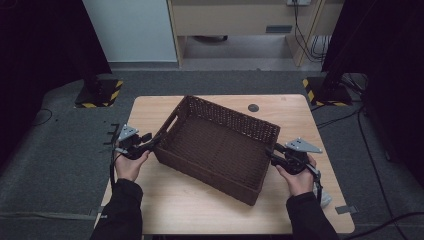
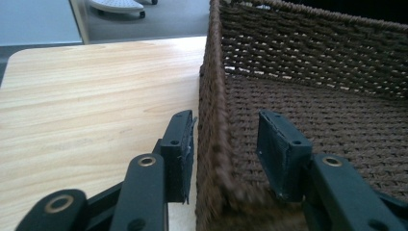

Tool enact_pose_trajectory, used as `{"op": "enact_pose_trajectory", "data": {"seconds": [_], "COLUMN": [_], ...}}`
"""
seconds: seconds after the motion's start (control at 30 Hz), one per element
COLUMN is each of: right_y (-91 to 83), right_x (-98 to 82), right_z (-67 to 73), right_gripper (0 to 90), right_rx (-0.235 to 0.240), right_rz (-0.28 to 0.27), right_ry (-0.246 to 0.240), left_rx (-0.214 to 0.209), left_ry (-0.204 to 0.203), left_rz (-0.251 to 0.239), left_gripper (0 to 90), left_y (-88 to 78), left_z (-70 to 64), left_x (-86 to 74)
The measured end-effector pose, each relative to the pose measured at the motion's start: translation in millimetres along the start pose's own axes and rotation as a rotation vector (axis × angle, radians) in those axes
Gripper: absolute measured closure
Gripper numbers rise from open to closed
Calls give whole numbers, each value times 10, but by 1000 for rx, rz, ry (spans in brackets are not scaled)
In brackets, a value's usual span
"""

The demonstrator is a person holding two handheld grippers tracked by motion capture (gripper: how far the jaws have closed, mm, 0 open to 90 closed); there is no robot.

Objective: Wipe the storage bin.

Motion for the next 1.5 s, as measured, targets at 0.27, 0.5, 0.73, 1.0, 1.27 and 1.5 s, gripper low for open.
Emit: {"op": "enact_pose_trajectory", "data": {"seconds": [0.27,0.5,0.73,1.0,1.27,1.5], "right_y": [80,-156,-105,-24,-83,-21], "right_x": [72,7,-113,-54,-94,-66], "right_z": [-90,141,155,53,56,8], "right_gripper": [551,537,591,579,621,630], "right_rx": [-13,46,36,24,49,48], "right_rz": [-8,-30,8,-9,-20,-29], "right_ry": [1,-30,-47,-41,-59,-60], "left_rx": [-48,-26,-38,-56,-66,-69], "left_ry": [-26,-35,-23,-18,-44,-32], "left_rz": [32,43,27,15,6,-4], "left_gripper": [731,726,602,663,650,632], "left_y": [-33,-175,-295,-348,-446,-476], "left_z": [-106,-206,-281,-355,-445,-480], "left_x": [-154,-240,-264,-300,-359,-373]}}
Point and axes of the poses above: each handheld gripper's, and its own axes: y roughly forward along the jaws, x roughly out of its top, z roughly to its left, the point moved 10 cm from there along y, roughly forward along the jaws, and after that the axes turned 3 degrees about y, right-handed, at the moved point
